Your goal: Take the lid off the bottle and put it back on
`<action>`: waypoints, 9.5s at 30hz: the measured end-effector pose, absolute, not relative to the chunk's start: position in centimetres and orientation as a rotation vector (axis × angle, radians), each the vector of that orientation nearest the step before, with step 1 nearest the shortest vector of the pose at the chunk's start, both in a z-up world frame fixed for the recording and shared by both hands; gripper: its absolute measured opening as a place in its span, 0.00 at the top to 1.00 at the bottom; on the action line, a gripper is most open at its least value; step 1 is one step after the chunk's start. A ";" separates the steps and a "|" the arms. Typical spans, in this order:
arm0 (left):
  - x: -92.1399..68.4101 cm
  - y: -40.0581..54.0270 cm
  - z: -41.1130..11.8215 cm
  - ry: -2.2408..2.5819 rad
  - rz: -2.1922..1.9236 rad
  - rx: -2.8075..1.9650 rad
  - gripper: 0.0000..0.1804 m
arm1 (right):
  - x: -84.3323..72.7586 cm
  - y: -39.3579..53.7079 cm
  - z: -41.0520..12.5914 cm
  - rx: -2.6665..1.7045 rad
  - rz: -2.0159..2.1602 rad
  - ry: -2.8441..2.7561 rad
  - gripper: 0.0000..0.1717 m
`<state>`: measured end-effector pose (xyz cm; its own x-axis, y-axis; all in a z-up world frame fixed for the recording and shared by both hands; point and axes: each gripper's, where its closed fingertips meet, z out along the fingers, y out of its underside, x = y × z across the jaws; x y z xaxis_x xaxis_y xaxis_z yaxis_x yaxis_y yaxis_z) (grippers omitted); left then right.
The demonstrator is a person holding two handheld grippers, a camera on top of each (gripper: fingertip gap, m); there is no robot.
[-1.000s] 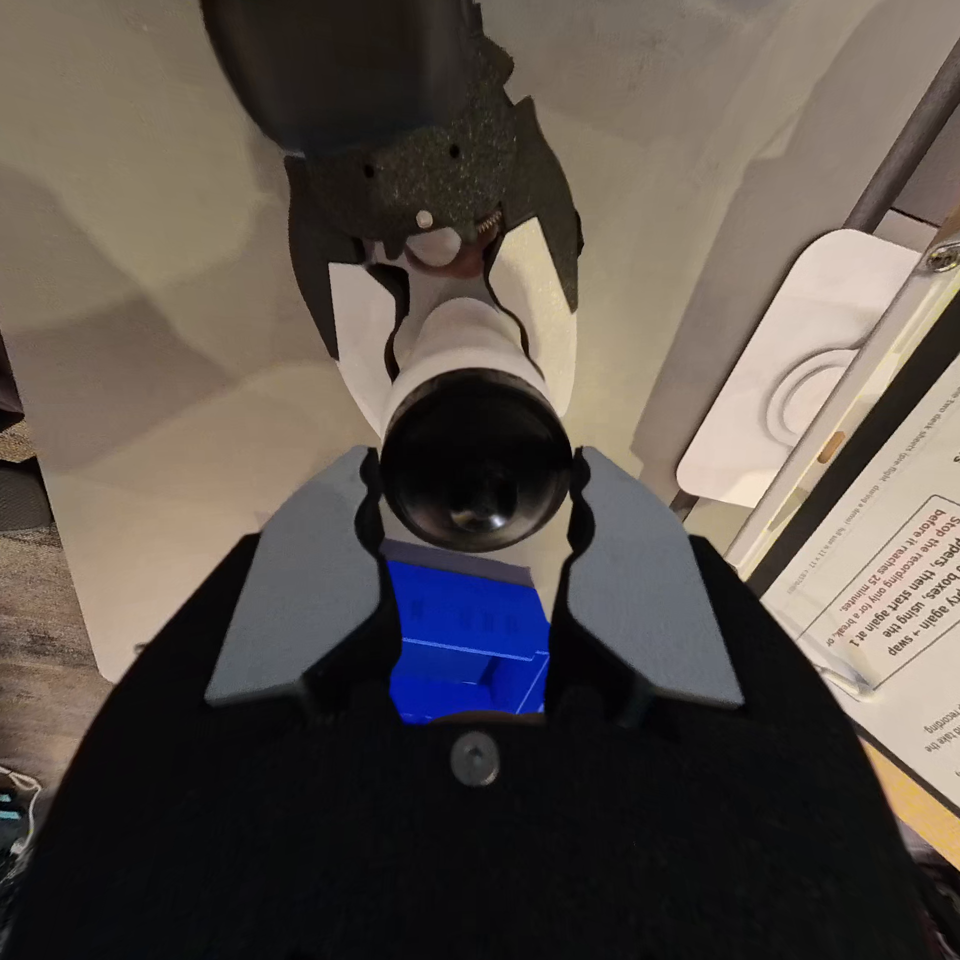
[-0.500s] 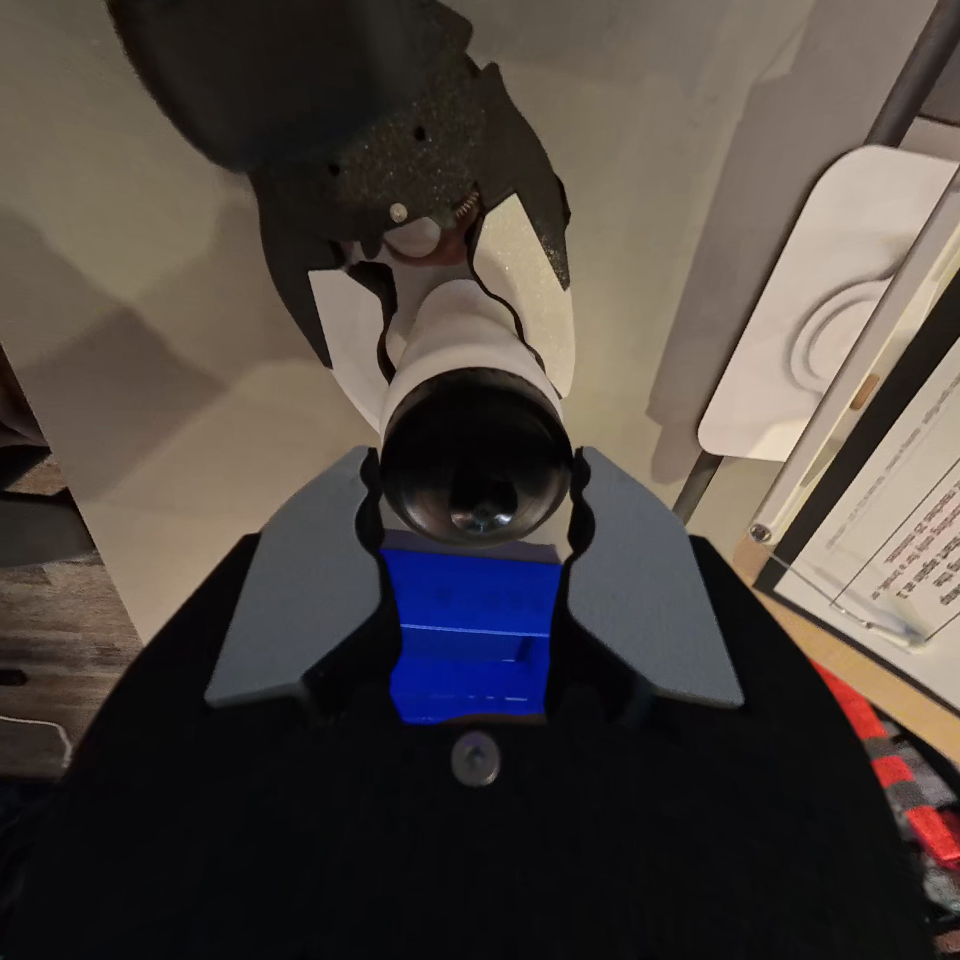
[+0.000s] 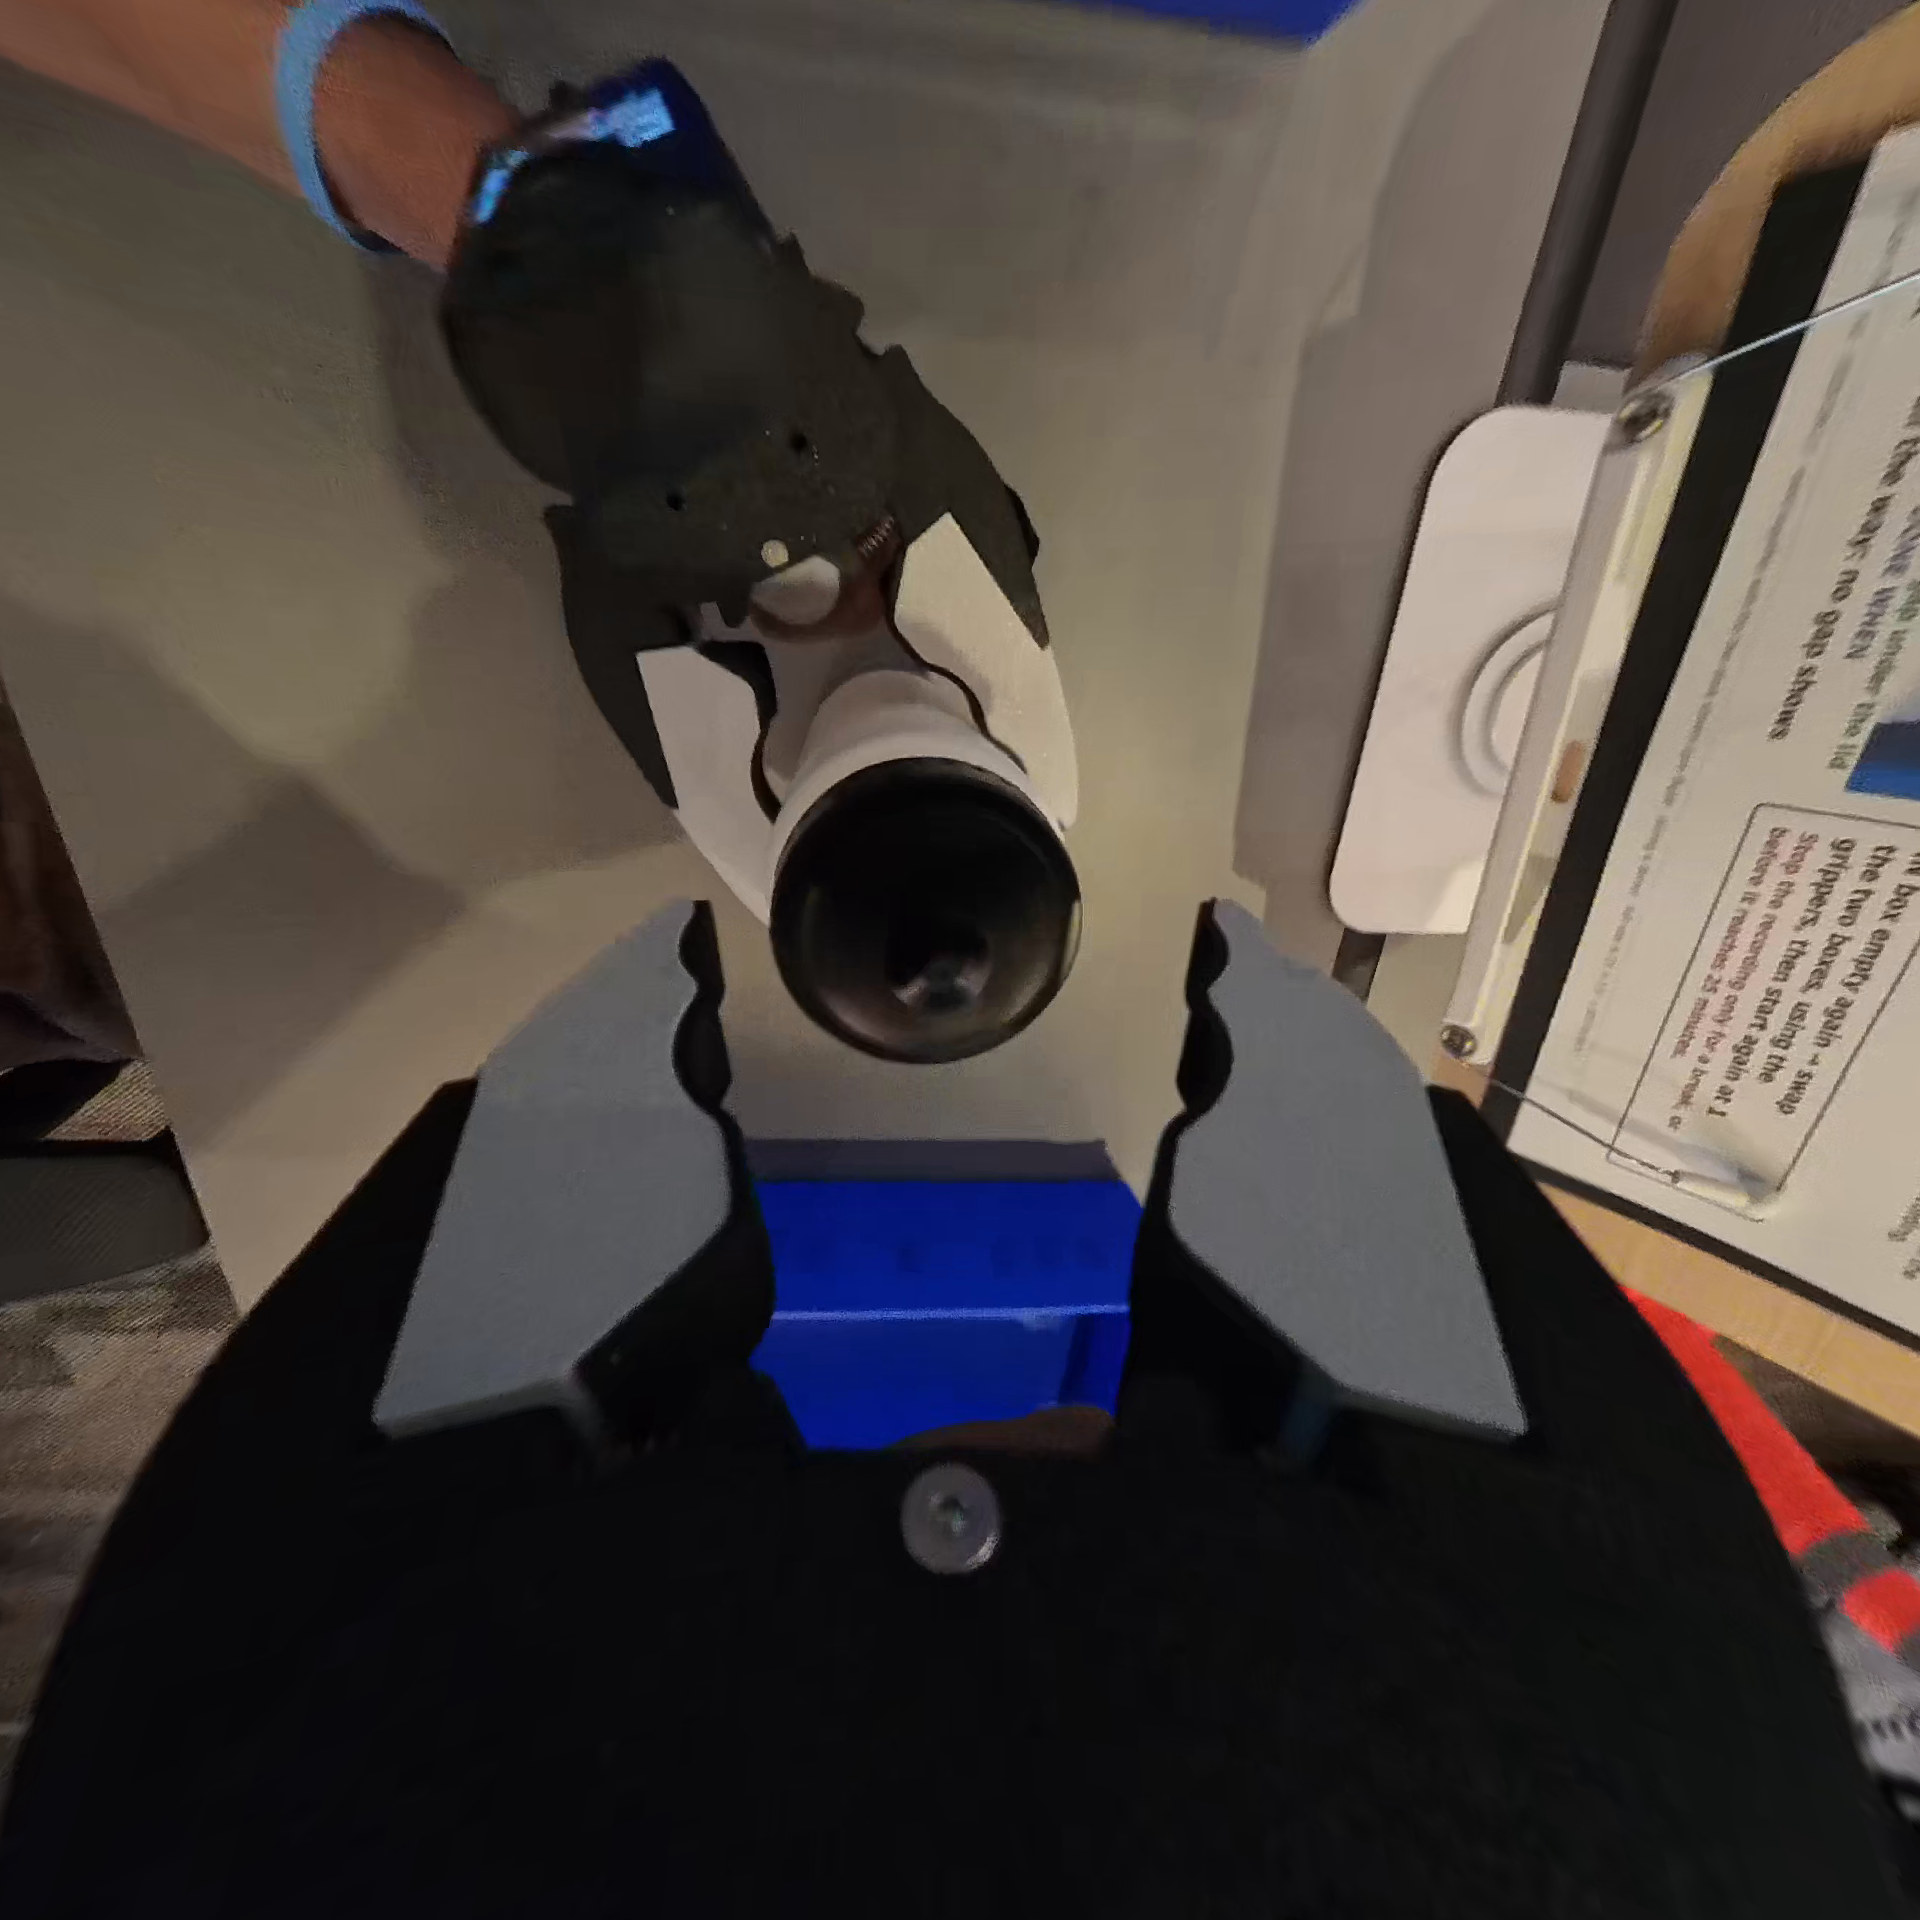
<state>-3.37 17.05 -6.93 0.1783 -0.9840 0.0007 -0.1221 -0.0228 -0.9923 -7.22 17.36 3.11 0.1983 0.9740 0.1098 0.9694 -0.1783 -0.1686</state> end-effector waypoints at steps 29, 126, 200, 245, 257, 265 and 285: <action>-3.4 16.5 -7.0 1.184 -1.042 -1.381 0.52 | -6.3 16.3 0.3 -2.289 0.055 -2.153 0.61; -3.5 15.2 -7.3 1.246 -1.059 -1.398 0.53 | -8.4 16.1 8.8 -1.770 0.760 -1.379 0.46; -3.3 13.7 -7.3 1.305 -1.106 -1.384 0.53 | -4.6 14.3 3.1 -2.010 -0.206 -2.079 0.34; -3.2 12.5 -7.5 1.353 -1.126 -1.388 0.53 | -5.2 12.4 -0.4 -2.853 -0.093 -1.380 0.59; -3.2 12.4 -7.5 1.370 -1.136 -1.387 0.53 | -5.3 11.5 0.2 -2.758 -0.067 -1.451 0.50; -3.4 12.0 -7.5 1.388 -1.167 -1.361 0.53 | -5.0 11.4 1.4 -2.103 -0.056 -2.134 0.54; -3.3 11.0 -7.5 1.438 -1.189 -1.334 0.53 | -6.1 11.3 -0.5 -1.724 0.250 -2.524 0.59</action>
<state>-3.29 11.00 -7.54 -0.0993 -0.9946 0.0311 -0.2171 -0.0089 -0.9761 -6.07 11.29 -0.55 -0.3664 0.9300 -0.0300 0.9178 0.3559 -0.1762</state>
